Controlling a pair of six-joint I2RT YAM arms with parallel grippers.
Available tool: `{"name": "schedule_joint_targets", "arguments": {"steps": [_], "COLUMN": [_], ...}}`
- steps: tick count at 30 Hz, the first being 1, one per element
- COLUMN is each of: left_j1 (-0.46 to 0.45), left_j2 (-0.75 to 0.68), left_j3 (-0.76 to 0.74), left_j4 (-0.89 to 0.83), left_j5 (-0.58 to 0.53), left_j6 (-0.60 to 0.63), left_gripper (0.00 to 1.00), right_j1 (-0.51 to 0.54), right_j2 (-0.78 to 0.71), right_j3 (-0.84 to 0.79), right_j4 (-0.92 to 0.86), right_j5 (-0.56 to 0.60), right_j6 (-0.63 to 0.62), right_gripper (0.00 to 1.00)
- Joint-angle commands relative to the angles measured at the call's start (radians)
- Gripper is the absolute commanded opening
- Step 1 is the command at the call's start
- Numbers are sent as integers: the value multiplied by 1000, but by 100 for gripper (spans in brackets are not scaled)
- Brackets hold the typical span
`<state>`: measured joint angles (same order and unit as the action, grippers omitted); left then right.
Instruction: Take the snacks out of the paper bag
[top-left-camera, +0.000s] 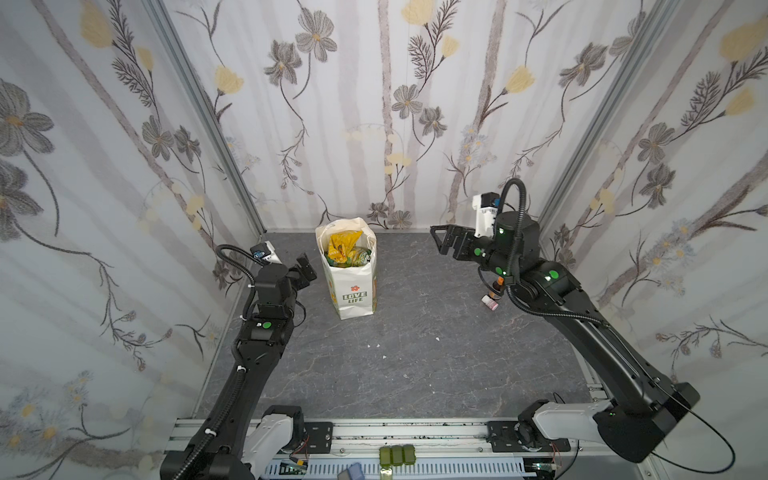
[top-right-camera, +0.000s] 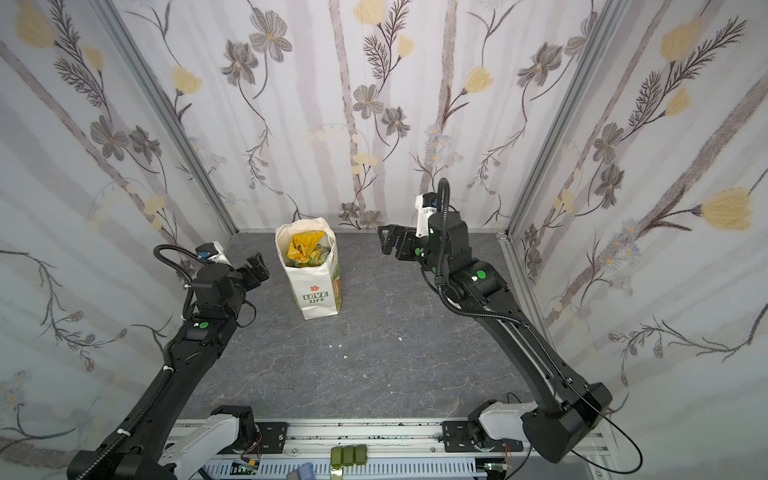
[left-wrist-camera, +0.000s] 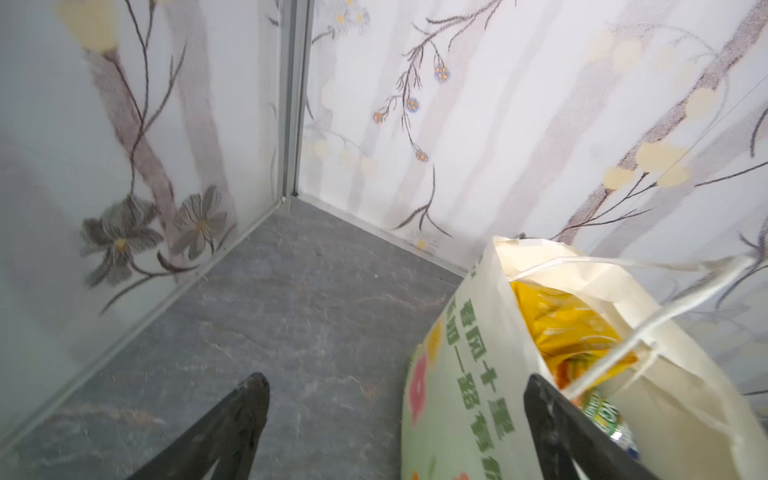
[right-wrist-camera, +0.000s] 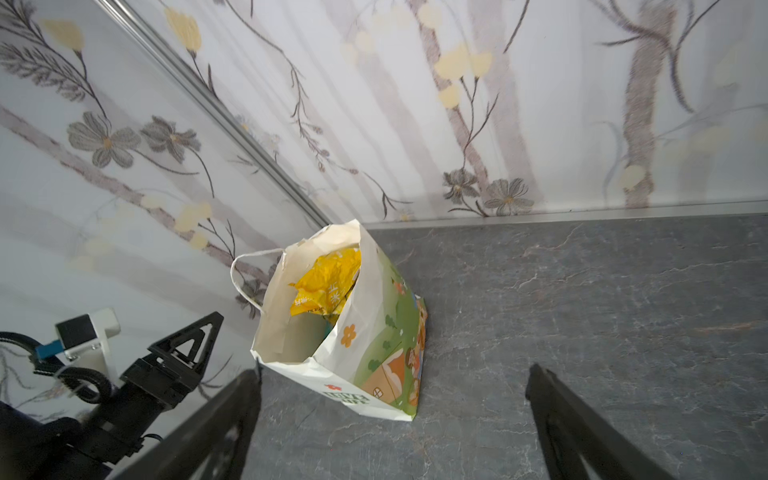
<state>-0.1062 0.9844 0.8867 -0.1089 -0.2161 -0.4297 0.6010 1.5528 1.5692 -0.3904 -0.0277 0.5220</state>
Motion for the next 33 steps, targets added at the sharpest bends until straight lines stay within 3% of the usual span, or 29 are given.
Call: {"name": "schedule_joint_targets", "arguments": {"steps": [1, 6, 10, 14, 18, 21, 24, 29, 33], "left_j1": [-47, -225, -246, -240, -194, -185, -141, -111, -84], "left_j2": [12, 138, 311, 403, 521, 567, 587, 604, 612], "left_j3": [169, 471, 725, 772, 811, 801, 753, 735, 688], "left_j4": [-402, -620, -808, -780, -778, -740, -689, -648, -600], "left_j5": [-18, -67, -65, -96, 28, 59, 127, 145, 259], "left_j6": [-294, -310, -310, -213, -212, -197, -238, -227, -232], "left_gripper": [92, 89, 89, 89, 89, 84, 70, 48, 34], "right_j1": [52, 112, 125, 126, 126, 115, 108, 107, 91], "right_j2": [162, 459, 654, 750, 796, 823, 835, 830, 833], "right_j3": [159, 503, 719, 770, 771, 771, 771, 769, 769], "right_j4": [-70, -193, -259, -257, -247, -246, -246, -261, -264], "right_j5": [-10, 47, 31, -10, -50, -90, -150, -153, -198], "right_j6": [-20, -31, -41, -15, -17, -5, 21, 39, 60], "right_gripper": [100, 99, 97, 94, 86, 69, 56, 31, 11]}}
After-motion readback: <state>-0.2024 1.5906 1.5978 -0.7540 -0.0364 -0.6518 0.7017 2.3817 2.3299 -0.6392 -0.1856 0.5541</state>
